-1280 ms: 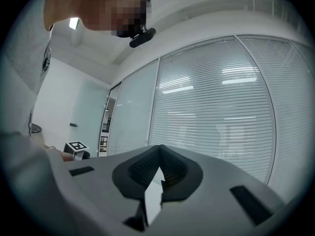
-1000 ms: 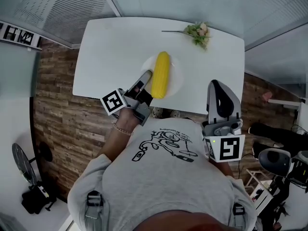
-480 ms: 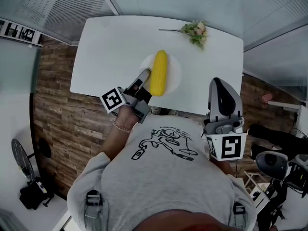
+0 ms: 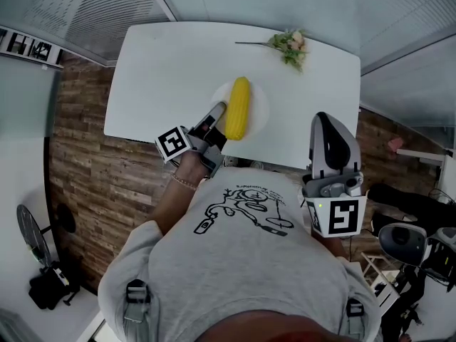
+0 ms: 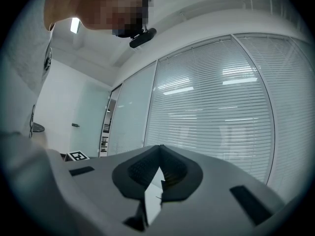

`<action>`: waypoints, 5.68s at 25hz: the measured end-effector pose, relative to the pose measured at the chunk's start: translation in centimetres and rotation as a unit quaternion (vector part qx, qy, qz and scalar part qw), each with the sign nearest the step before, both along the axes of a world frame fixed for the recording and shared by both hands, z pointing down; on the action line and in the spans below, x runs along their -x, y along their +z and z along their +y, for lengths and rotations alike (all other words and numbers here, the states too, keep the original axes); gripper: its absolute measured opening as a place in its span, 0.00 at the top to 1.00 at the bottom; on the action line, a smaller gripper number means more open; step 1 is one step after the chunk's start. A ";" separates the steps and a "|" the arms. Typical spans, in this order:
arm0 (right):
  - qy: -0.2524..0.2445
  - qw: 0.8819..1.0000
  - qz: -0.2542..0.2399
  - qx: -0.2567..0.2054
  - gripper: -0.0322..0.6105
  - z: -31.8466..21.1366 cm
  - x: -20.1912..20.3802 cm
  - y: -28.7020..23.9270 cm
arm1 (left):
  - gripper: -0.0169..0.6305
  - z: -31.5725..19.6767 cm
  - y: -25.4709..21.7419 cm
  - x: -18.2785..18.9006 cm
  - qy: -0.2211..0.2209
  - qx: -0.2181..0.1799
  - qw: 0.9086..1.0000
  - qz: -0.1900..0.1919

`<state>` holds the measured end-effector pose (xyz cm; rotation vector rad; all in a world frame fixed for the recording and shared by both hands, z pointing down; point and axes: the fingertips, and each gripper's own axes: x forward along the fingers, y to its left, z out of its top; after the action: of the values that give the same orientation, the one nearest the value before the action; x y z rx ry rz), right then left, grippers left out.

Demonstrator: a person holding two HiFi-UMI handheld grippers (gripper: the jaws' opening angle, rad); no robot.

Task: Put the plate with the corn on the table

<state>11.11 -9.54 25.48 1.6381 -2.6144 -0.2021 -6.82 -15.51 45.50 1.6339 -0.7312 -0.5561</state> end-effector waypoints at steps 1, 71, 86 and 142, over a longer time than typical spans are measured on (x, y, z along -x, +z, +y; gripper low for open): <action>0.000 1.000 0.000 0.000 0.94 0.0 0.0 0.0 | 0.92 -0.1 0.3 0.0 0.000 0.001 1.000 -0.002; 0.008 1.000 -0.009 0.006 0.94 -0.1 0.3 0.8 | 0.92 -2.6 20.2 -1.8 0.041 0.023 0.997 -0.057; 0.010 1.000 -0.007 0.009 0.94 0.3 0.3 0.8 | 0.92 -2.5 24.2 -2.8 0.044 0.057 0.995 -0.068; 0.011 1.000 -0.002 0.014 0.94 0.7 -0.1 1.1 | 0.90 -2.4 28.5 -2.5 0.062 0.130 0.964 -0.226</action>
<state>11.19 -8.87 26.53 1.6587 -2.5899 -0.1608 -4.28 -17.87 74.00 1.5585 -0.9802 0.0137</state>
